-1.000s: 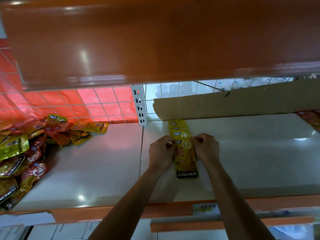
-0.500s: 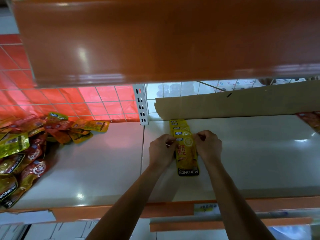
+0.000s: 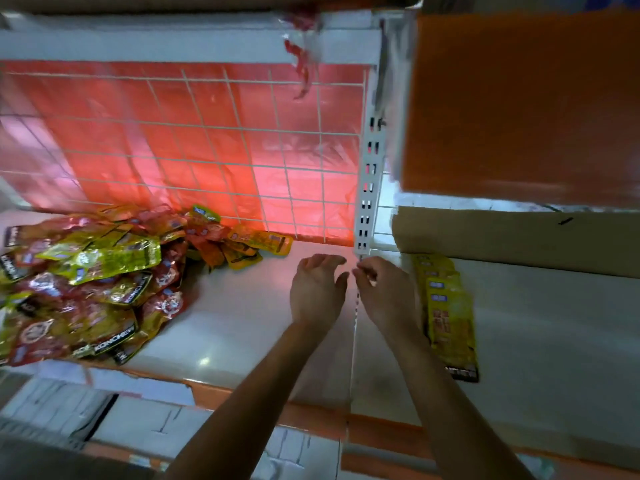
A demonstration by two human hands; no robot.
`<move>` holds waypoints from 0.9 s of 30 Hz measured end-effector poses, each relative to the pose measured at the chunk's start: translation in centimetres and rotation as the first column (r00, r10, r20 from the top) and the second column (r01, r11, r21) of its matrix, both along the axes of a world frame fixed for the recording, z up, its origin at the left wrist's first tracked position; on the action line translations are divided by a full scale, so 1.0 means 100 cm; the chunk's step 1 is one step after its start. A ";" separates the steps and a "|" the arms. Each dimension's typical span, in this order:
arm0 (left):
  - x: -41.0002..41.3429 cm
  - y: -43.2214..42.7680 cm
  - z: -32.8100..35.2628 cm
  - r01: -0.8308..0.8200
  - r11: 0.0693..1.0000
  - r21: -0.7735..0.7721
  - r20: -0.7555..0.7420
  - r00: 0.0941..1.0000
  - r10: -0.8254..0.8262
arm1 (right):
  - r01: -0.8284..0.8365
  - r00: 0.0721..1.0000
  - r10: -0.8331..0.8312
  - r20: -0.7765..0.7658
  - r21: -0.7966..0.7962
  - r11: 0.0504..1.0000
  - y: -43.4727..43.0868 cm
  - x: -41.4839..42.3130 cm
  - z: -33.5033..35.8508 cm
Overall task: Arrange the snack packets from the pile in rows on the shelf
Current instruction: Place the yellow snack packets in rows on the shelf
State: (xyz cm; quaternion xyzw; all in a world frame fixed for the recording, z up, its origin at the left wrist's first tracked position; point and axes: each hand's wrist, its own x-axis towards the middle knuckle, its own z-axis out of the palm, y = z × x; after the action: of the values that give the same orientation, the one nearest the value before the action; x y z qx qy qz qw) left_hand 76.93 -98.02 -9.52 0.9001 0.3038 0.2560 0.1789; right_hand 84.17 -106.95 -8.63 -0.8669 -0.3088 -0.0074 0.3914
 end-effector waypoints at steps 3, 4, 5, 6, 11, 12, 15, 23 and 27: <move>-0.028 0.038 0.004 -0.050 0.996 0.078 -0.036 0.998 0.053 | -0.073 0.997 0.073 -0.002 -0.025 0.997 0.042 -0.022 -0.002; -0.038 0.051 0.006 -0.073 0.993 0.090 -0.039 0.996 0.076 | -0.104 0.995 0.104 -0.005 -0.029 0.994 0.056 -0.029 -0.002; -0.048 0.064 0.008 -0.100 0.990 0.100 -0.044 0.993 0.105 | -0.135 0.991 0.135 -0.006 -0.032 0.990 0.070 -0.036 -0.001; -0.057 0.077 0.010 -0.132 0.985 0.108 -0.057 0.989 0.138 | -0.160 0.987 0.160 -0.002 -0.035 0.986 0.084 -0.044 0.000; -0.100 0.140 0.019 -0.222 0.962 0.162 -0.080 0.968 0.237 | -0.255 0.967 0.255 0.009 0.012 0.967 0.149 -0.082 0.008; -0.108 0.151 0.021 -0.248 0.954 0.170 -0.028 0.966 0.256 | -0.280 0.960 0.280 0.000 0.028 0.960 0.161 -0.088 0.008; -0.131 0.181 0.024 -0.303 0.925 0.230 0.083 0.953 0.292 | -0.329 0.943 0.332 -0.033 0.072 0.942 0.196 -0.102 0.009; -0.183 0.237 0.022 -0.286 0.917 0.279 -0.401 0.833 0.382 | -0.359 0.933 0.360 -0.003 0.093 0.929 0.268 -0.135 0.022; -0.197 0.251 0.025 -0.261 0.909 0.324 -0.333 0.868 0.368 | -0.385 0.922 0.386 0.012 0.105 0.917 0.296 -0.150 0.030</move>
State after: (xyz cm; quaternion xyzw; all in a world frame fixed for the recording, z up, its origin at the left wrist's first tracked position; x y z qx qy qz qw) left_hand 57.23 -72.95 -7.03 0.8861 0.4394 0.1382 -0.0524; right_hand 69.20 -77.38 -5.60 -0.7672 -0.4708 0.0577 0.4318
